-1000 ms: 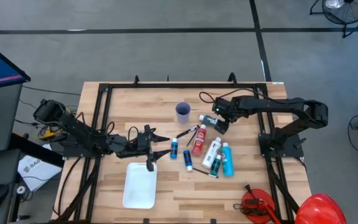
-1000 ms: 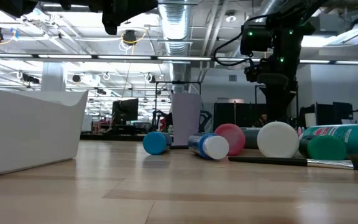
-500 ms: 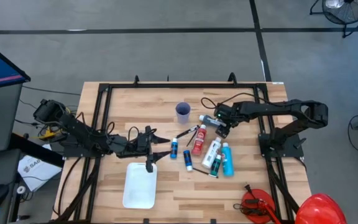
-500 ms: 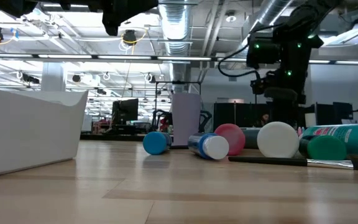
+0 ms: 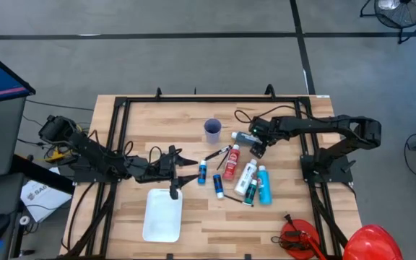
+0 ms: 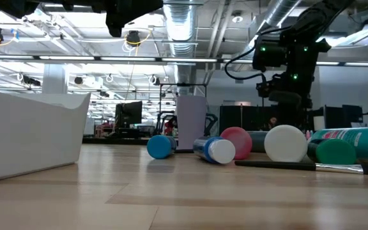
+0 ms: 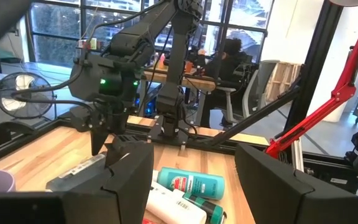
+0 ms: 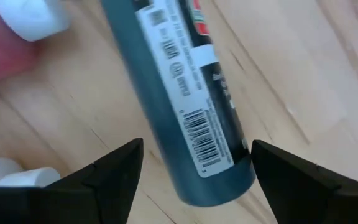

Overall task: Pick & Place Paint Supplies
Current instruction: Put the black paint bottle into the white bin

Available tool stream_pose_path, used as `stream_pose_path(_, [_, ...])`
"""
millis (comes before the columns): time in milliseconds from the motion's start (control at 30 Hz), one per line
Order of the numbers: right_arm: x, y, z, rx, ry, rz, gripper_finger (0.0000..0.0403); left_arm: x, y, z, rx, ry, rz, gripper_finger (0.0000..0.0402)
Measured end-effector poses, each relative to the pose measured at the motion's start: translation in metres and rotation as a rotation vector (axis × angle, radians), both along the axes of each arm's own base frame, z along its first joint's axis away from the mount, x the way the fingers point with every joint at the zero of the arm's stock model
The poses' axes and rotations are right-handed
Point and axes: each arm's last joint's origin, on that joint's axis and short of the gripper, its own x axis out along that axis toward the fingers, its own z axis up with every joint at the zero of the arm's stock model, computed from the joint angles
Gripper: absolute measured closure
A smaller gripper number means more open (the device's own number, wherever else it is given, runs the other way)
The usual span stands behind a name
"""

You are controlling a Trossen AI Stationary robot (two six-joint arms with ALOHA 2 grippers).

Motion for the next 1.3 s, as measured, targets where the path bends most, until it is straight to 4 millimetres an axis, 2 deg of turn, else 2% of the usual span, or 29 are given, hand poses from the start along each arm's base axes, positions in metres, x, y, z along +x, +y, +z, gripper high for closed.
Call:
stream_pose_path(367, [0.002,-0.002,-0.001,0.007,-0.013,-0.003,0.0112,0.000,0.000,0.000,0.000,0.000,0.000,0.0183])
stream_pose_path(600, [0.011,0.005,-0.031,0.054,0.114,0.030,0.0112,0.000,0.000,0.000,-0.003,-0.001,-0.001,0.0183])
stream_pose_path(767, [0.015,0.008,-0.041,0.063,0.161,0.054,0.0113,0.000,0.000,0.000,-0.002,-0.001,-0.011,0.0183])
stream_pose_path(900, [0.015,0.008,-0.038,0.058,0.145,0.054,0.0113,0.000,0.000,0.000,-0.001,-0.001,-0.011,0.0183])
stream_pose_path(1167, [0.011,0.004,-0.015,0.035,0.017,0.011,0.0115,0.000,0.000,0.000,-0.001,-0.001,-0.011,0.0183])
stream_pose_path(1300, [0.010,0.005,-0.014,0.055,0.016,0.010,0.0141,0.000,0.000,0.000,-0.002,-0.001,-0.011,0.0183])
